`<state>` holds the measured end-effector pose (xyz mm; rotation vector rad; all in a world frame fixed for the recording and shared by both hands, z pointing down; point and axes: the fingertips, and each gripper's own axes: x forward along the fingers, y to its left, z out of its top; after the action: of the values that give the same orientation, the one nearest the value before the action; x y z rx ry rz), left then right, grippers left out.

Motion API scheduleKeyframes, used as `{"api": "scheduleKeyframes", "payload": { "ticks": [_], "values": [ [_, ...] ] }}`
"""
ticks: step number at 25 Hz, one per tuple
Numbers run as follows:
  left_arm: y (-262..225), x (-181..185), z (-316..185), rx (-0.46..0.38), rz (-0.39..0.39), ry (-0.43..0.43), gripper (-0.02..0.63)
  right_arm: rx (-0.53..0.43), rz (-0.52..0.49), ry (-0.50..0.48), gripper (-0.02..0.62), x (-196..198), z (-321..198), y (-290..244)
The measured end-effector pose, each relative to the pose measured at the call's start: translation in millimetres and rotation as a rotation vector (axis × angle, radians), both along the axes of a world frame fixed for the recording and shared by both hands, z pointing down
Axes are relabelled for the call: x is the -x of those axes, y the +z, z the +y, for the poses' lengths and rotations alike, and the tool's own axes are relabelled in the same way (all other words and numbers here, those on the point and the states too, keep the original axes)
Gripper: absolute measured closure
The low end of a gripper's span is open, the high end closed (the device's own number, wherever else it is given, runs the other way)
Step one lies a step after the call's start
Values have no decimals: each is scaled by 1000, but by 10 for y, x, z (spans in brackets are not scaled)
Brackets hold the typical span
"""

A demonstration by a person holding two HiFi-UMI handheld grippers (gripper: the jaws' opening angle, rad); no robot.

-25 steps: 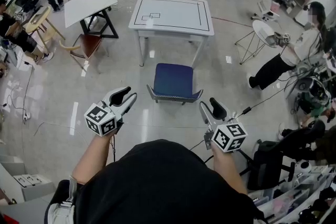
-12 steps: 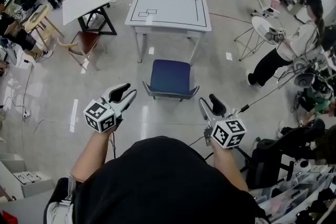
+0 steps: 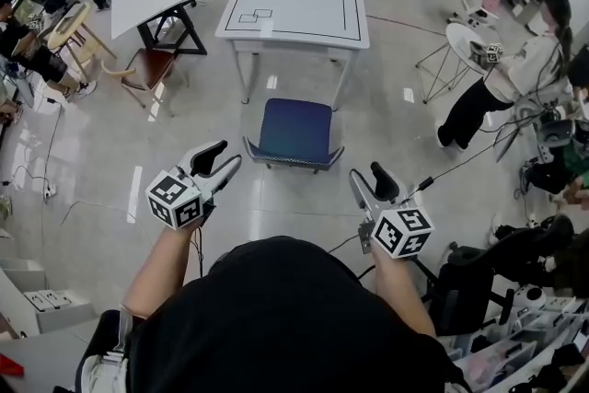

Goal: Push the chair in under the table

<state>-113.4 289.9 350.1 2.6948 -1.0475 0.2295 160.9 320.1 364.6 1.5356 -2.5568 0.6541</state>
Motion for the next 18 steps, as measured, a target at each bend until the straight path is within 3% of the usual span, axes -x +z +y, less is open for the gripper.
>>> {"api": "scheduleKeyframes", "payload": {
  "ticks": [9, 18],
  "values": [
    [66, -101, 15, 26, -42, -15, 282, 20, -25, -35, 311, -61, -53, 177],
    [191, 19, -117, 67, -58, 0, 281, 54, -28, -37, 305, 98, -208, 319]
  ]
}}
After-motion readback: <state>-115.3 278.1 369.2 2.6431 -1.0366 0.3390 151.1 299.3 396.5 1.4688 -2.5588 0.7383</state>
